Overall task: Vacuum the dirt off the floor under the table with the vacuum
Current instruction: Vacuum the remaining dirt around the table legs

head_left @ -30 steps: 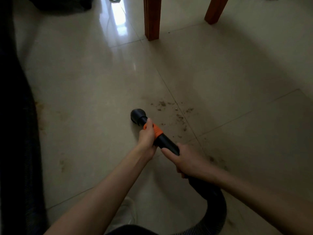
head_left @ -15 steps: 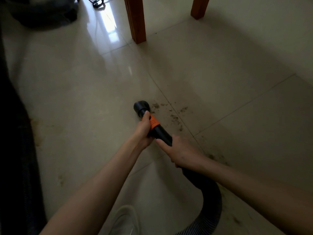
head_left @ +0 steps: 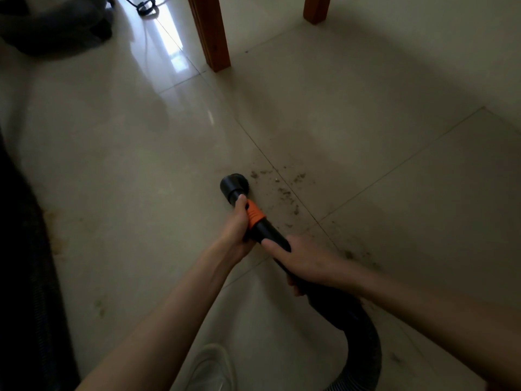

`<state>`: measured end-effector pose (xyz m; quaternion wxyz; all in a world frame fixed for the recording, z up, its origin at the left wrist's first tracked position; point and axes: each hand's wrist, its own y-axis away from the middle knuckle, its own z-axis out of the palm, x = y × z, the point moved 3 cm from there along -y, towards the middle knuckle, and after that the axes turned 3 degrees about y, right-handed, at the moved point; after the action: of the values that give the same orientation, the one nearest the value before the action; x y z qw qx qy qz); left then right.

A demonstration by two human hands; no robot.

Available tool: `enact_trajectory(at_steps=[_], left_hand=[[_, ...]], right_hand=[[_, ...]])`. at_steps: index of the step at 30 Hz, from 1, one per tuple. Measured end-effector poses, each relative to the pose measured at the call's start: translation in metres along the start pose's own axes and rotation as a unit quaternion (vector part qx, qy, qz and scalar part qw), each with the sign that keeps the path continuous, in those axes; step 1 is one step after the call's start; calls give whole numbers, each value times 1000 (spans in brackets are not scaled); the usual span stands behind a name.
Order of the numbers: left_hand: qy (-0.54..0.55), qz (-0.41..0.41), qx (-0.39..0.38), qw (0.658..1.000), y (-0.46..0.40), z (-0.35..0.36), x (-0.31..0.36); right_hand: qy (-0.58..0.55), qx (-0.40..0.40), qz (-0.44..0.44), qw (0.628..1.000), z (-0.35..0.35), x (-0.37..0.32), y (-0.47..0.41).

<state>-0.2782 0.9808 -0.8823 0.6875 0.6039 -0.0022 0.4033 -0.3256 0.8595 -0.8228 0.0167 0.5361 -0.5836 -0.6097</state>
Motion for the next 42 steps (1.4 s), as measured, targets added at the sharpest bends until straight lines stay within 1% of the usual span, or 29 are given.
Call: enact_trajectory(at_steps=[1, 3, 8, 14, 22, 29, 36, 42], left_hand=[[-10, 5, -3, 1000, 0, 3, -2], [-26, 8, -7, 1000, 1, 8, -5], [-52, 8, -22, 998, 1, 22, -7], [-76, 2, -27, 997, -9, 30, 8], [-127, -1, -36, 991, -19, 47, 35], [-128, 6, -37, 991, -18, 50, 40], [-58, 14, -2, 998, -15, 16, 27], [-88, -16, -35, 995, -7, 33, 16]], right_hand=[[-41, -17, 3, 999, -2, 2, 1], [-75, -9, 10, 997, -3, 8, 4], [-57, 63, -2, 996, -5, 17, 0], [-63, 93, -15, 994, -11, 11, -13], [-58, 136, -11, 989, -22, -4, -34], [-94, 100, 0, 991, -29, -10, -33], [-72, 43, -14, 996, -15, -11, -21], [-63, 98, -2, 993, -14, 1, -11]])
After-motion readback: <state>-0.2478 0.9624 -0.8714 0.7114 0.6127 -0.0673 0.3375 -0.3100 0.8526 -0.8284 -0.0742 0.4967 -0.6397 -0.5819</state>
